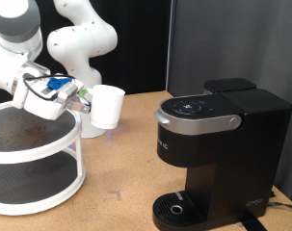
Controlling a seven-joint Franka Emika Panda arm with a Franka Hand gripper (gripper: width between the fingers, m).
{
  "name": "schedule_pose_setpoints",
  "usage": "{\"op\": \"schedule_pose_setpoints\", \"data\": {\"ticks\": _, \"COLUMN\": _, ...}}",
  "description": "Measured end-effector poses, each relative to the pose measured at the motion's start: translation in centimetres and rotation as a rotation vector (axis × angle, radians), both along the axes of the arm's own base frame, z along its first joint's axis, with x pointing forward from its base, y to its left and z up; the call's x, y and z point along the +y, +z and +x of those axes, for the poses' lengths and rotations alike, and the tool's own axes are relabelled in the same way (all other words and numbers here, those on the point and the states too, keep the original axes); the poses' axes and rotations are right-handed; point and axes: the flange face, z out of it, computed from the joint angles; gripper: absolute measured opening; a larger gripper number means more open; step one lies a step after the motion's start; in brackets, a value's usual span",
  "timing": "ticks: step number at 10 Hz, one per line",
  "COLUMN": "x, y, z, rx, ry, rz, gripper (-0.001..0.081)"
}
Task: Make a cup of coffee with the keurig machine
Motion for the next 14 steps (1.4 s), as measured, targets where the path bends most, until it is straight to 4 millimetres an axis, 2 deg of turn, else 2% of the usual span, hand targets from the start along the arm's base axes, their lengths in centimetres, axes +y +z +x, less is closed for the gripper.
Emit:
{"op": "schedule_pose_setpoints", "data": {"ticks": 1, "x": 0.1, "y": -0.3, "z": -0.1, "rx": 0.011, "ry": 0.007, "rz": -0.010, "gripper": 0.0064}}
{"op": "schedule_pose_setpoints", "data": {"ticks": 4, "x": 0.5, "y": -2.9, "z": -0.1, "rx": 0.062, "ry": -0.020, "rz": -0.085, "gripper": 0.0064}}
{"op": "schedule_pose_setpoints", "data": {"ticks": 9, "x": 1.6, "y": -7.4, "z": 1.6, "rx": 0.075, "ry": -0.077, "rz": -0.118, "gripper": 0.0064}}
{"op": "schedule_pose_setpoints", "data": {"ticks": 10, "x": 1.6, "y": -7.8, "z": 2.7, "rx": 0.094, "ry": -0.066, "rz": -0.145, "gripper": 0.0064}}
{"op": "schedule_pose_setpoints", "data": {"ticks": 14, "x": 1.8, "y": -8.0, "z": 2.6, "rx": 0.140, "ry": -0.091, "rz": -0.126, "gripper": 0.0064}}
